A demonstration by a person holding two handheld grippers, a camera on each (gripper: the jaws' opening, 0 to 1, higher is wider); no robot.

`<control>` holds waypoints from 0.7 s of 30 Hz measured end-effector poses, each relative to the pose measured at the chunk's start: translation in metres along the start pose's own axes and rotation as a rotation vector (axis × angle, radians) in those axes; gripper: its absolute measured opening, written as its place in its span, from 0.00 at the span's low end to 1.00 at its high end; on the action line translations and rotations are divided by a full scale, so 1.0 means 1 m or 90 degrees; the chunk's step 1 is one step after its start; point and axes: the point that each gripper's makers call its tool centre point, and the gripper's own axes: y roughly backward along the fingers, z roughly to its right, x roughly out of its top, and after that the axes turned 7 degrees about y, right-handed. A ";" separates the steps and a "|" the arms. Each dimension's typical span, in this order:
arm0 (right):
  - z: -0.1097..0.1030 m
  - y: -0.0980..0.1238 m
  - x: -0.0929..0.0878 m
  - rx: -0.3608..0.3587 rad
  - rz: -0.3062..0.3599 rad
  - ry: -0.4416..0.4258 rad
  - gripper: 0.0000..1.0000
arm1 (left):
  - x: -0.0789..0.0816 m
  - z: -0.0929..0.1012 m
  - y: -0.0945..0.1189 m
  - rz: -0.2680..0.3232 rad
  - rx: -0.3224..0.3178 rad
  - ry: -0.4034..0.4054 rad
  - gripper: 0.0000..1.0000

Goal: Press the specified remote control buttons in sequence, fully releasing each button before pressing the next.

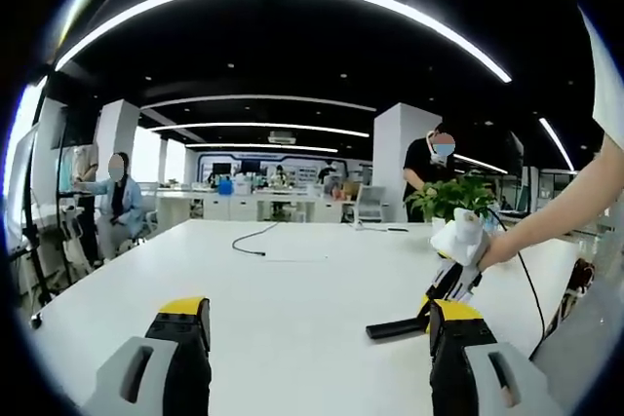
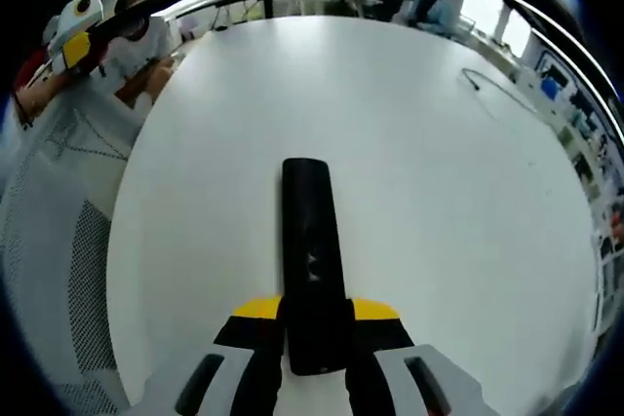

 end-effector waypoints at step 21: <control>0.038 -0.003 0.001 0.019 -0.022 0.025 0.21 | -0.006 0.001 -0.003 -0.020 -0.005 0.000 0.95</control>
